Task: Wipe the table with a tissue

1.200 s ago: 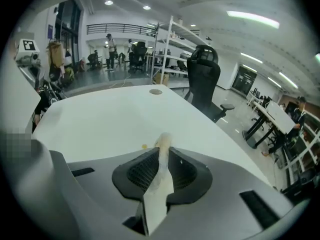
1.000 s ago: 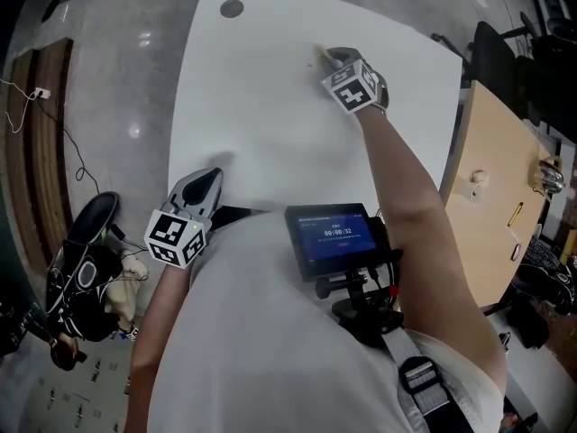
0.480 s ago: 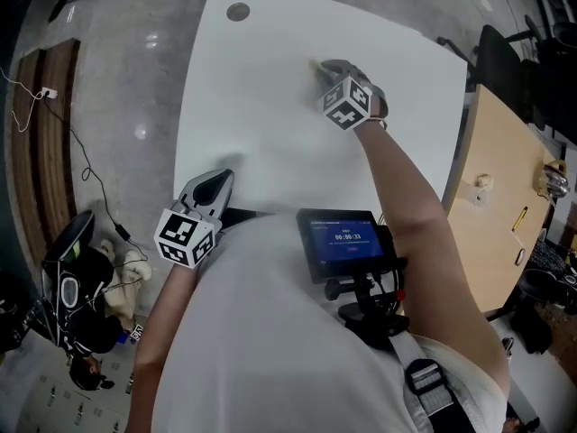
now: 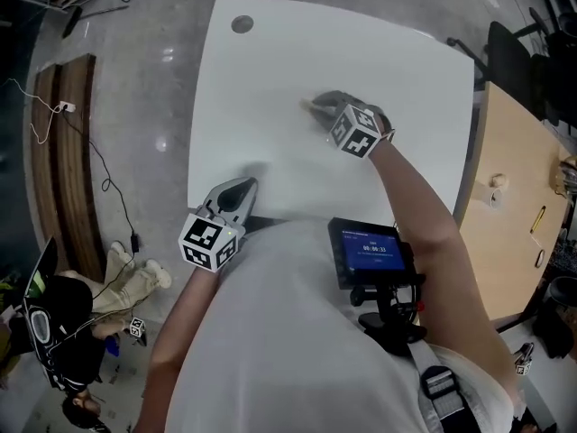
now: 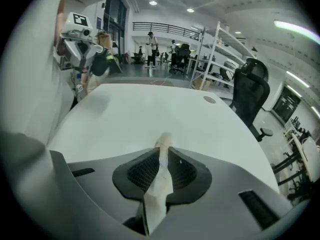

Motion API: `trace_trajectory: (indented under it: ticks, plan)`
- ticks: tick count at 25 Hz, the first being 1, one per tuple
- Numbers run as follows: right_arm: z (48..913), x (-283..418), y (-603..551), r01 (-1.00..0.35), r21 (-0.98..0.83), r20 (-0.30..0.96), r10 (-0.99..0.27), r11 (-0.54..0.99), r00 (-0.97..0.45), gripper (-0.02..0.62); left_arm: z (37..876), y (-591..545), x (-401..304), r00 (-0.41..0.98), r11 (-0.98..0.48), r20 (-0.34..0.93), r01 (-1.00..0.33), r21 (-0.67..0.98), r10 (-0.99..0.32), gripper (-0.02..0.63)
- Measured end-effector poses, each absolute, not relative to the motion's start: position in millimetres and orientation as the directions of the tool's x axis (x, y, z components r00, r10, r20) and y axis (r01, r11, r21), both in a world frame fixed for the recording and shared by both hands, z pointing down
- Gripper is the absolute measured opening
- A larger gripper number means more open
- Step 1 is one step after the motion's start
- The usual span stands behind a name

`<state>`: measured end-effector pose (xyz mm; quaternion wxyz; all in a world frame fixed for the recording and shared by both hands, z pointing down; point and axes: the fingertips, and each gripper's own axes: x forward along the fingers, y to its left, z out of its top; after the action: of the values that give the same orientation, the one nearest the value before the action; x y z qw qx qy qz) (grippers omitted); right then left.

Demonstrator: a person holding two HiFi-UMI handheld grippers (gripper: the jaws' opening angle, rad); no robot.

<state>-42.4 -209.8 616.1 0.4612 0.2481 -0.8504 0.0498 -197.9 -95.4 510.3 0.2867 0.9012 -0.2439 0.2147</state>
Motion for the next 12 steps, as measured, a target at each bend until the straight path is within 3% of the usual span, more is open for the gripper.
trace_trajectory:
  ticks: [7, 12]
  plan:
    - [610.3, -63.7, -126.8, -0.264, 0.000, 0.780, -0.165, 0.964, -0.604, 0.058, 502.4, -75.2, -157.9, 0.794, -0.745, 0.532, -0.539, 0.393, -0.294, 0.006]
    - [590.0, -64.1, -108.1, -0.375, -0.138, 0.651, -0.202, 0.917, -0.732, 0.058, 503.2, -72.1, -146.4, 0.790, -0.750, 0.532, -0.544, 0.377, -0.306, 0.006]
